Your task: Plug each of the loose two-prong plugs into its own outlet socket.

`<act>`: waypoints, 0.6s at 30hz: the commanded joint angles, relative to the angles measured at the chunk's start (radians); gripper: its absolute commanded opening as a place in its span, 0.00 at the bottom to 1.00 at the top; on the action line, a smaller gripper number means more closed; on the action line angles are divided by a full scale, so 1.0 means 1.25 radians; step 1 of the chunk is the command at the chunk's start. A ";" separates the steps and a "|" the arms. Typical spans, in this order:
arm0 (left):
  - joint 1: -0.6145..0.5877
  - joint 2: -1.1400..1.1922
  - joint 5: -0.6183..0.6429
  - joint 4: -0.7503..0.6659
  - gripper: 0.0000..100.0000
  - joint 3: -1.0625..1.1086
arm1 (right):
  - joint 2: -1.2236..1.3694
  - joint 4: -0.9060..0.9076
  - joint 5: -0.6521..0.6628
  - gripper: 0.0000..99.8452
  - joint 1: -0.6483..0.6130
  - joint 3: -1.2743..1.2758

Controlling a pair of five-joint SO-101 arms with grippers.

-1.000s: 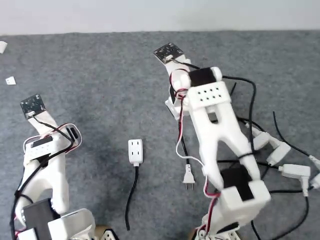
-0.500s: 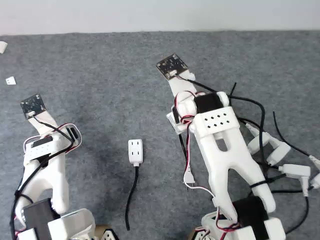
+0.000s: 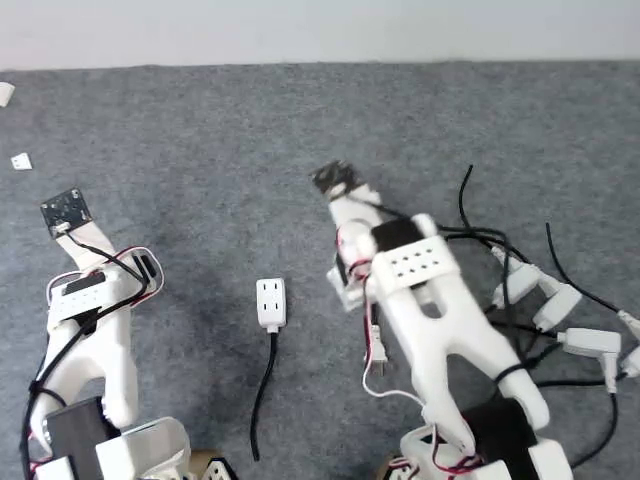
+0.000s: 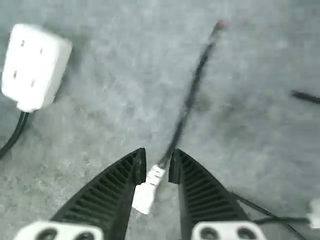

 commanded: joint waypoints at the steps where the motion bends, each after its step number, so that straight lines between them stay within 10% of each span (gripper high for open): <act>1: -0.001 -0.005 -0.007 -0.018 0.15 -0.035 | -0.029 -0.067 -0.009 0.08 -0.033 0.036; 18: -0.001 -0.005 -0.007 -0.020 0.15 -0.029 | -0.163 -0.039 0.012 0.14 0.013 0.196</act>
